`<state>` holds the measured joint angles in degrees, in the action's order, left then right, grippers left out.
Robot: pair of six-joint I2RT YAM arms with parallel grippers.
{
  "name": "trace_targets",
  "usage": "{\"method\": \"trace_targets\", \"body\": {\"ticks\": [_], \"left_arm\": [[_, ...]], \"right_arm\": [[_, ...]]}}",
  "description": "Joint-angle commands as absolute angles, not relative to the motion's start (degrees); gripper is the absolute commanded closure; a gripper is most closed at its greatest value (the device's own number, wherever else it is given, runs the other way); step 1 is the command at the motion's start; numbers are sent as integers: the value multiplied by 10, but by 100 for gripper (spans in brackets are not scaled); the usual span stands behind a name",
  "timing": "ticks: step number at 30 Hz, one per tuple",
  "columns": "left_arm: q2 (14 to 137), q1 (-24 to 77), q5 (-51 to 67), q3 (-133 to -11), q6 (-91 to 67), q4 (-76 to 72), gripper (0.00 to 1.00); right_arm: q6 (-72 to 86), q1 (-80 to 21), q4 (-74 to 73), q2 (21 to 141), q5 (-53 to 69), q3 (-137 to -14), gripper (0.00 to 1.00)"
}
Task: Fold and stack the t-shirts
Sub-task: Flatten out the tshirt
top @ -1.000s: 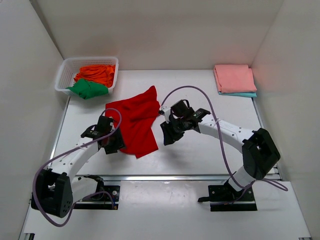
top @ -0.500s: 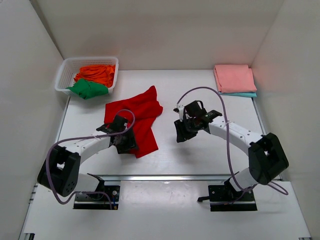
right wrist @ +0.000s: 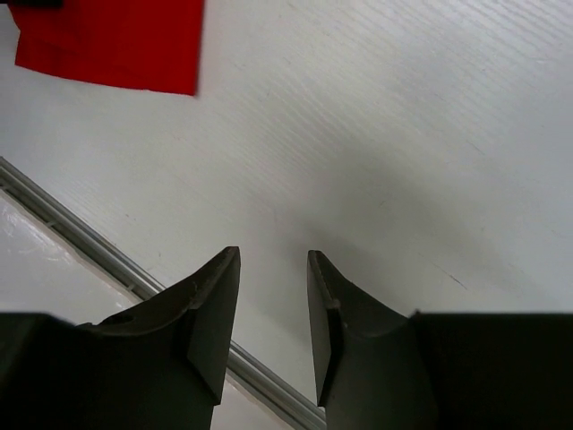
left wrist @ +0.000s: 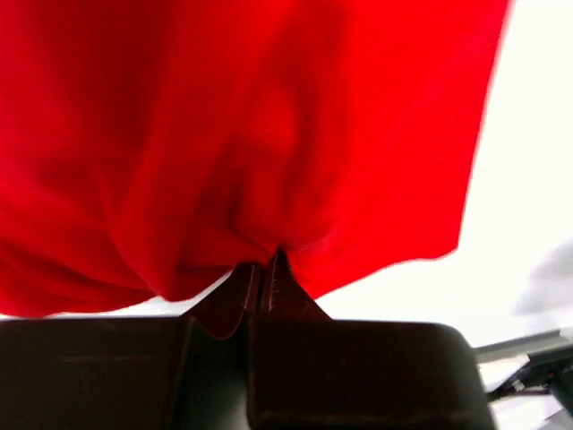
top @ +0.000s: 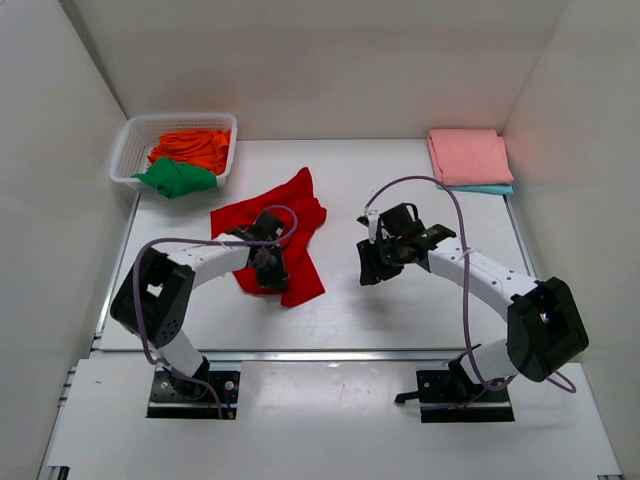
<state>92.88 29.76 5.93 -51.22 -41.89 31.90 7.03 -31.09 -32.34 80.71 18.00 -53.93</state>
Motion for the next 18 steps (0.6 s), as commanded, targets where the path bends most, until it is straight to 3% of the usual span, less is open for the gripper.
{"method": "trace_targets", "body": {"ticks": [1,6,12,18], "left_arm": [[915,297,59,-589,-407,356,100],[879,233,113,-804,-416,447,100],[932,256,230,-1017,-482,484,100],[912,263,259,-1061,-562,417,100]], "right_arm": [[64,-289,-303,780,180,-540,67],[76,-242,-268,753,205,-526,64],[105,-226,-172,740,298,-515,63],[139,-265,-89,741,291,-519,54]]}}
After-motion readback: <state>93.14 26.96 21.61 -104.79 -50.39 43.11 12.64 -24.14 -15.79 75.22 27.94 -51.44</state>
